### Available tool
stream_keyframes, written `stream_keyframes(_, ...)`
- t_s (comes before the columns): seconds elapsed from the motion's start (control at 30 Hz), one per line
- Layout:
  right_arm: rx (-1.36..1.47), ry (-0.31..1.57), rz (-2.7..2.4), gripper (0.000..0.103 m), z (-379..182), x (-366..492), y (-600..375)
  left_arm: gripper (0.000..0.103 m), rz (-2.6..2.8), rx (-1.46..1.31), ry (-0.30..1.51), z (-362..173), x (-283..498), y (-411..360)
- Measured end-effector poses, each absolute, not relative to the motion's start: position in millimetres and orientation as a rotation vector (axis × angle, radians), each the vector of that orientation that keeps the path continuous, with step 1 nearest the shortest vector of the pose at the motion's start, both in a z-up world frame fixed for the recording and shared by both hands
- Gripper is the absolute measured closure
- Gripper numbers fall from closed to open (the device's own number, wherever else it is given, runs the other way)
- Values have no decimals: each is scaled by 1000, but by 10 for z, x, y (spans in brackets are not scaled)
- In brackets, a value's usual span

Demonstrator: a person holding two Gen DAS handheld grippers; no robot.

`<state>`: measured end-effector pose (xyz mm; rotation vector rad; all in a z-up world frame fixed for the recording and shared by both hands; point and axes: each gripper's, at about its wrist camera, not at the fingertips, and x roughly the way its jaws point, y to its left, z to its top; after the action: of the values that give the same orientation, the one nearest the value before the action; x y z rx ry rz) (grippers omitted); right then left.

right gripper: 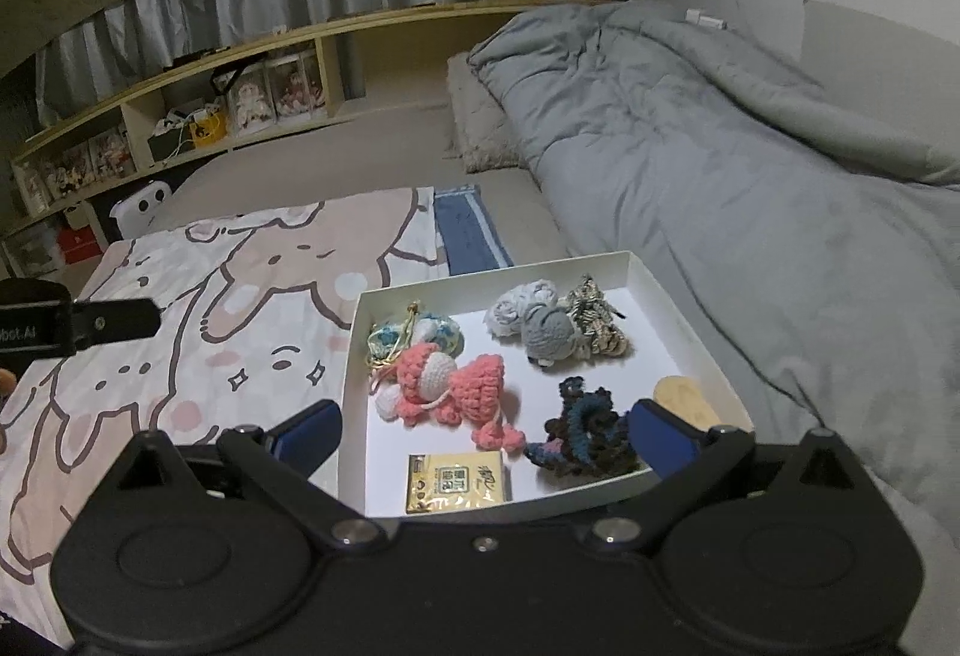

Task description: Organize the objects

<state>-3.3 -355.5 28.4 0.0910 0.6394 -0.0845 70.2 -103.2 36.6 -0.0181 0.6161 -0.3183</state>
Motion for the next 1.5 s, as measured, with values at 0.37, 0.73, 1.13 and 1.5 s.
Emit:
stream_keyframes(0.37,132,612,-162,0,149,-371,-3494,0,-346,65,608,200,367,-1005)
stream_keyframes(0.73,179,599,-170,0,42,-591,-3482,0,-327,60,663,-19,277,-959)
stream_keyframes(1.13,101,671,-265,0,-57,-553,-3385,0,-310,65,673,-57,237,-910)
stream_keyframes(1.5,114,685,-283,0,-60,-558,-3398,0,-286,68,667,-67,220,-878)
